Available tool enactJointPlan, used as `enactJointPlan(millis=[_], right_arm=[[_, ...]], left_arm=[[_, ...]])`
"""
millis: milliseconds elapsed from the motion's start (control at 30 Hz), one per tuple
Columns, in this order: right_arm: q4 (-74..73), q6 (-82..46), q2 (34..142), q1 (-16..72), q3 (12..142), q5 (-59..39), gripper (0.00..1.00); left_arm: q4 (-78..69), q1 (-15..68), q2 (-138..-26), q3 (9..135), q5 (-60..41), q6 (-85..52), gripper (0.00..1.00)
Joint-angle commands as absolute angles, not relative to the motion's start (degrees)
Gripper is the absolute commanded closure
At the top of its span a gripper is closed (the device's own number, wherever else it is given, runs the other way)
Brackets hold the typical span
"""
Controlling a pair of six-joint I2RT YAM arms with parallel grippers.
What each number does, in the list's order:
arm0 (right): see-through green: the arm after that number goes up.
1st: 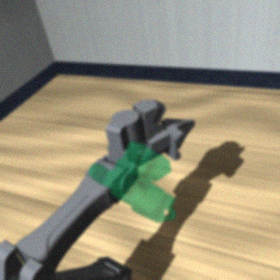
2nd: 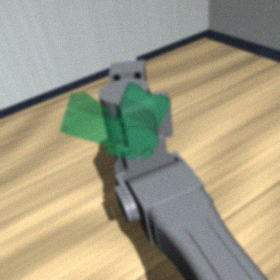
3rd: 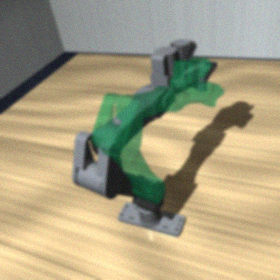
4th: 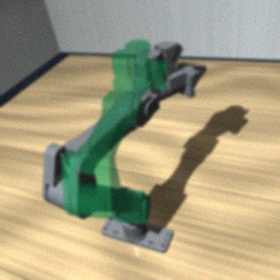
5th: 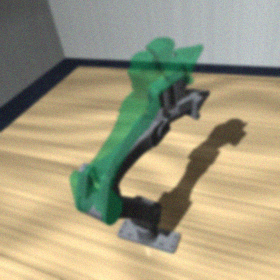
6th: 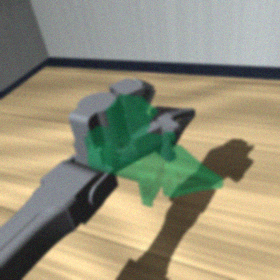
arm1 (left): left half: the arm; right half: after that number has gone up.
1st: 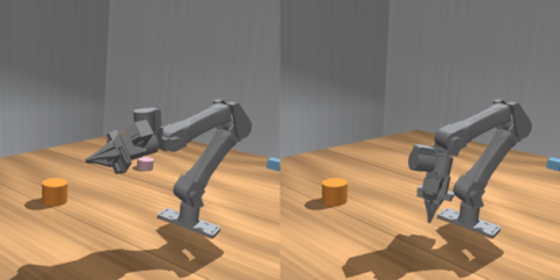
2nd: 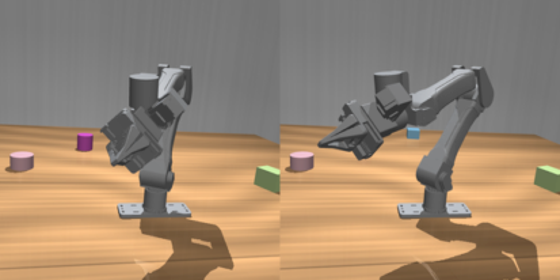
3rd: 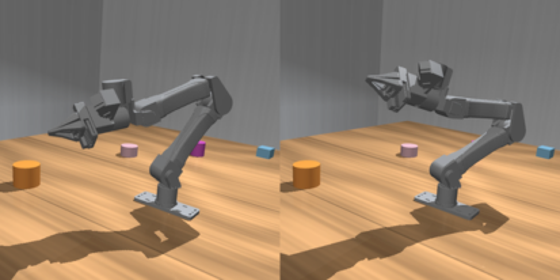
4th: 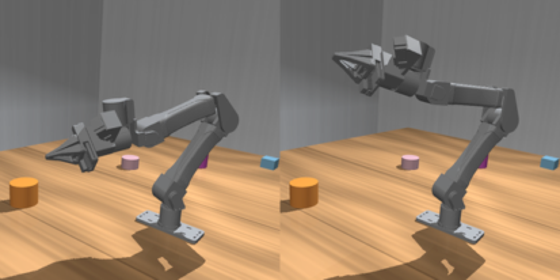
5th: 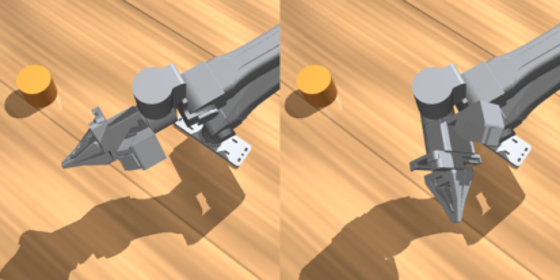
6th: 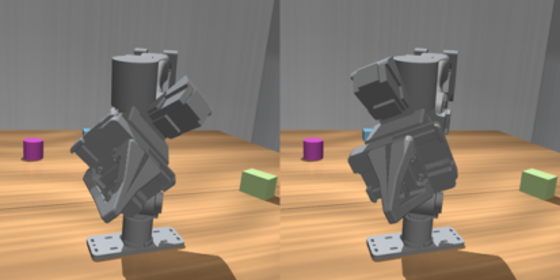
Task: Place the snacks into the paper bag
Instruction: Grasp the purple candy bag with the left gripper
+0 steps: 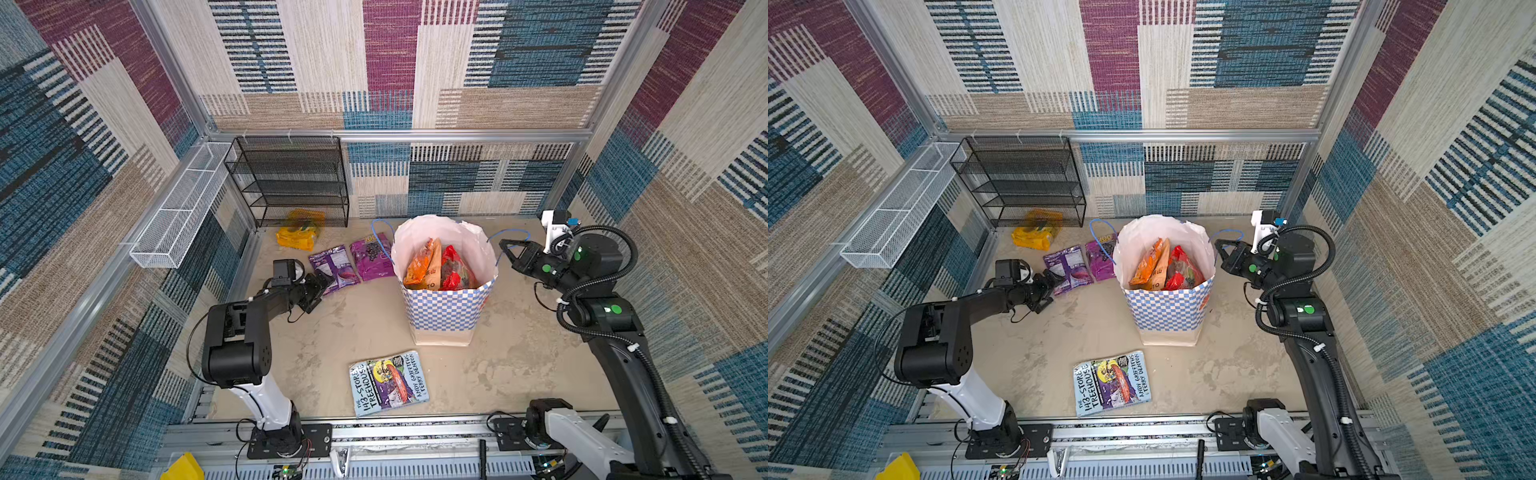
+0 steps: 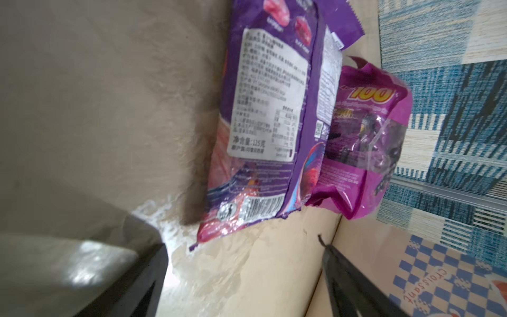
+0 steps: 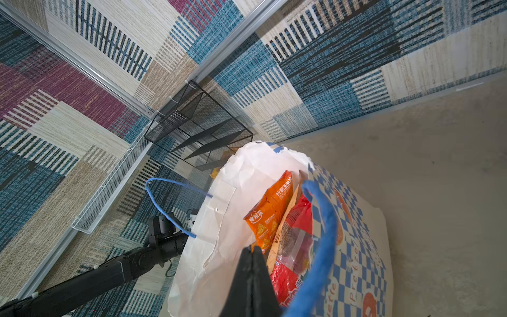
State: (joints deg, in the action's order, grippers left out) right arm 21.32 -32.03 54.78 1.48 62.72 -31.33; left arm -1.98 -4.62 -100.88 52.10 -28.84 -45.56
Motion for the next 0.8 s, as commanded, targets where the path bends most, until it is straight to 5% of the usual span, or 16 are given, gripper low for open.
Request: enactJointPlan(millis=[0, 400, 767], right_arm=[[17.35, -31.99, 54.09, 1.58, 63.06, -31.71, 0.98], [17.18, -32.21, 54.21, 1.58, 62.94, -31.95, 0.98], [17.51, -32.26, 53.94, 1.58, 63.07, -31.90, 0.98]], left_arm=[[-3.46, -4.57, -102.74, 52.55, -28.45, -46.23, 0.11], [-9.38, -4.48, -108.86, 51.15, -29.56, -49.89, 0.27], [-11.78, -4.47, -110.48, 51.64, -30.56, -53.95, 0.76]])
